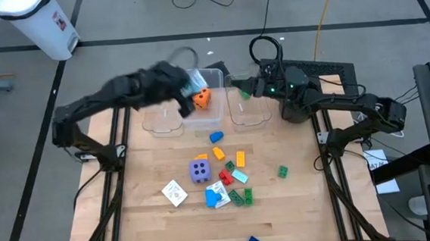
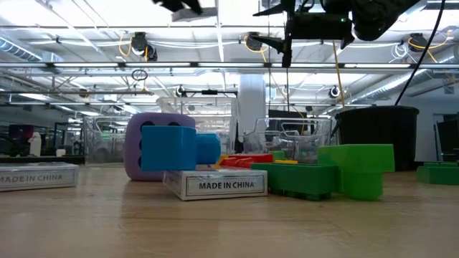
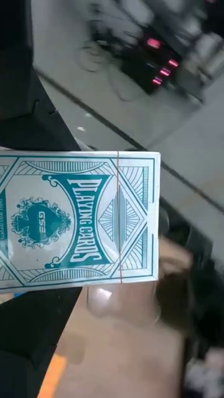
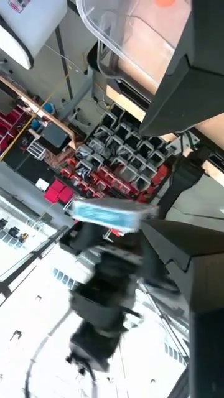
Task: Pick & Place Toys
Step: Put the blue deck of cards into the left transparent bin
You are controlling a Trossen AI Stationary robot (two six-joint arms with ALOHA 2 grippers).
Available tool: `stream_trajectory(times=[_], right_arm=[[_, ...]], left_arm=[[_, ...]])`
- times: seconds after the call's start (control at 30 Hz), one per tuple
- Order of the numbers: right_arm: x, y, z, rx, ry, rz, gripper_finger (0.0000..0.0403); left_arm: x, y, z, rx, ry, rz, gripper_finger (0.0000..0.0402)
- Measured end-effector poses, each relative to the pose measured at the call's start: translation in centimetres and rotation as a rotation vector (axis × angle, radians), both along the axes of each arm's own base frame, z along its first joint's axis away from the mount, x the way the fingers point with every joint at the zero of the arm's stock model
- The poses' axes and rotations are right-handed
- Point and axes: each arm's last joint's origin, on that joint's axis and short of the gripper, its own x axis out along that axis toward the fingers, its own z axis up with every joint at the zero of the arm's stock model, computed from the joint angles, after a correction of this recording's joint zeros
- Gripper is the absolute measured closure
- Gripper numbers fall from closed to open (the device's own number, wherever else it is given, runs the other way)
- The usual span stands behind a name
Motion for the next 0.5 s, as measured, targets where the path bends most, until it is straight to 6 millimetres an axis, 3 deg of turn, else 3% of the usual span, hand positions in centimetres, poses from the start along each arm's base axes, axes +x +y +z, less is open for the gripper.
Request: stream_trajectory(times=[0.23,0.37,0.5], right_arm=[[-0.4,-0.4,0.2,-0.017,-0.009,0.012,0.0181],[-0.9,-0.3,0.8,-0.051,-0.024,0.041,0.0182],[-1.7,-0.1,1.7,-0.074,-0.055,0.035,0.0181]], left_arm=[[-5.0,3.3,1.0,-0.142,-0.085,0.308,0.0085],[-6.8,5.0,0.2,-0.23,-0.056,0.484,0.0096],[-7.3,6.4,-1.5,-0.285,-0.05,0.608,0.0102]])
